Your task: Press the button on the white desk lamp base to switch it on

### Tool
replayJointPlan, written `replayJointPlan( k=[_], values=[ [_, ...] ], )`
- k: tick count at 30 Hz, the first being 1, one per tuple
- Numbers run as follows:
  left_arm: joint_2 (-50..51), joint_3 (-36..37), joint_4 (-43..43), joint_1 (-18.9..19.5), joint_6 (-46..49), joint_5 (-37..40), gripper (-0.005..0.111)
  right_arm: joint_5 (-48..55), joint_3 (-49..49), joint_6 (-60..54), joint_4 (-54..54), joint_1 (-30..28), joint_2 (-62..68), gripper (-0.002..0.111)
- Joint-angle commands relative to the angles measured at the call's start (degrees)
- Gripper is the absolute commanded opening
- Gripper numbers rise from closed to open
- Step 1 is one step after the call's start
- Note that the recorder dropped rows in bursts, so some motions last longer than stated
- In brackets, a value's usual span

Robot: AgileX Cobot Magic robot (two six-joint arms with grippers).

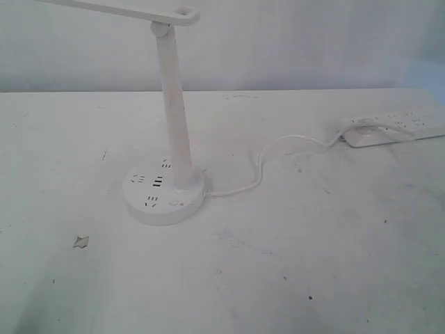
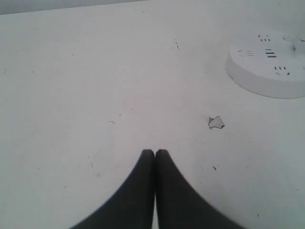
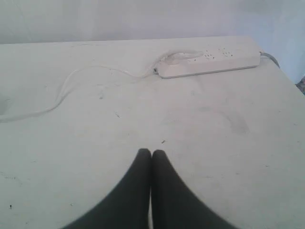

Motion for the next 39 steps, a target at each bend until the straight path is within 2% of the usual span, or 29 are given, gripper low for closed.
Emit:
replayJointPlan(
  k=[1,13,21,26,30,32,33,35,39],
  values=[
    [0.03,0.11,-0.26,0.13,0.00,-0.08,0.000,-0.23,0.31,0.23,-0.09,-0.37,-0.36,0.000],
    [0.03,0.11,-0.26,0.13,0.00,-0.08,0.000,-1.88,0.31,0.23,-0.53,-0.37,-0.36,0.000],
    [0.03,0.11,-0.26,0.13,0.00,-0.08,0.000,-22.88,0.31,0.35,-0.04,-0.37,-0.36,0.000],
    [0.03,0.11,-0.26,0.13,0.00,-0.08,0.000,-26.69,0.31,1.03,0.63,-0.37,-0.36,0.000],
    [0.03,0.11,-0.26,0.13,0.00,-0.08,0.000,-38.73,0.31,4.44,7.74,-0.37,-0.36,0.000],
    [0.03,0.11,-0.26,0.13,0.00,-0.08,0.000,-43.38,0.31,11.87,12.28,-0.37,-0.36,0.000],
    [0.03,0.11,-0.26,0.13,0.00,-0.08,0.000,-42.42,0.31,16.83,18.10,-0.37,-0.36,0.000],
    [0.03,0.11,-0.26,0.13,0.00,-0.08,0.000,-35.66,-0.24,18.74,25.31,-0.24,2.01,0.000],
    [0.03,0.11,-0.26,0.13,0.00,-0.08,0.000,-23.94,-3.37,23.60,23.91,0.08,13.68,0.000]
  ],
)
